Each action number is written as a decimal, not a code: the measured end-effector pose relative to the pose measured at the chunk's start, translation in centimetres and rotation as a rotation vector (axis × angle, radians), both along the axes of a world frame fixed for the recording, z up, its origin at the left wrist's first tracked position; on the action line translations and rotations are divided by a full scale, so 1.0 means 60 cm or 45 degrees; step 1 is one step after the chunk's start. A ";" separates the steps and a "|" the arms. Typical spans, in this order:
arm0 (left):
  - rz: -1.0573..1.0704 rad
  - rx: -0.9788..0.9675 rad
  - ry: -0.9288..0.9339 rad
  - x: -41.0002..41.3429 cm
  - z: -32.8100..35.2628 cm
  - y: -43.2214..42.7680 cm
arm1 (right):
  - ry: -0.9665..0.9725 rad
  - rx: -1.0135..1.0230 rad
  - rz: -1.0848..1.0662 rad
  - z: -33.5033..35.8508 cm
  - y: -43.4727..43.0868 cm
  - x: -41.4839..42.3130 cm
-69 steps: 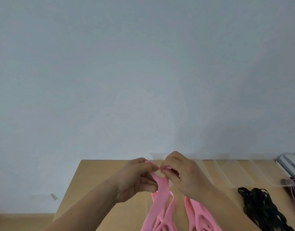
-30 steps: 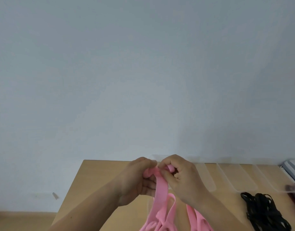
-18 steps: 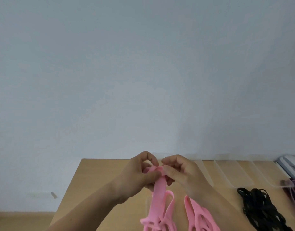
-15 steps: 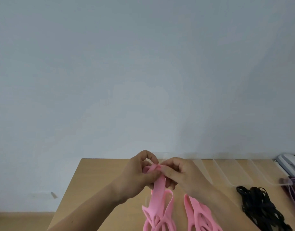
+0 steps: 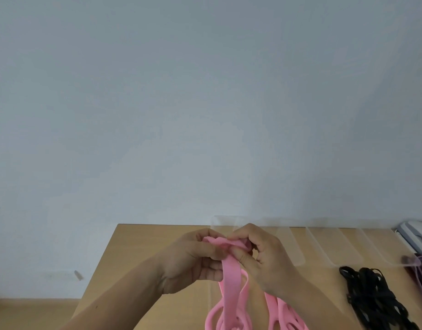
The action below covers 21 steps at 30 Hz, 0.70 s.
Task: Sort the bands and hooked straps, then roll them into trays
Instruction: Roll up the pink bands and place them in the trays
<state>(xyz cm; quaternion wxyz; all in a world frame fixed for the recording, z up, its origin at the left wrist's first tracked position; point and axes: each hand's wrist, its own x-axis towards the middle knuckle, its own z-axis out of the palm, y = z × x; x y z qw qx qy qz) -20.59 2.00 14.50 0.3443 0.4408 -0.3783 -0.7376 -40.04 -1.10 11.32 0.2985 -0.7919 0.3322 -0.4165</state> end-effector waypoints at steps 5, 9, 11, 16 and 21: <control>-0.005 -0.100 0.076 -0.005 0.002 0.000 | -0.008 -0.078 -0.034 -0.002 -0.006 -0.001; 0.125 -0.114 0.055 -0.006 0.000 -0.002 | 0.015 -0.096 -0.055 0.003 -0.010 0.002; 0.184 -0.133 0.054 -0.005 0.000 -0.002 | -0.061 0.102 -0.031 0.004 -0.009 0.002; 0.234 -0.365 -0.039 0.003 -0.002 -0.002 | -0.338 0.729 0.143 0.025 -0.013 0.006; 0.222 -0.509 -0.126 -0.002 -0.005 0.001 | -0.211 0.725 0.109 0.037 -0.016 0.014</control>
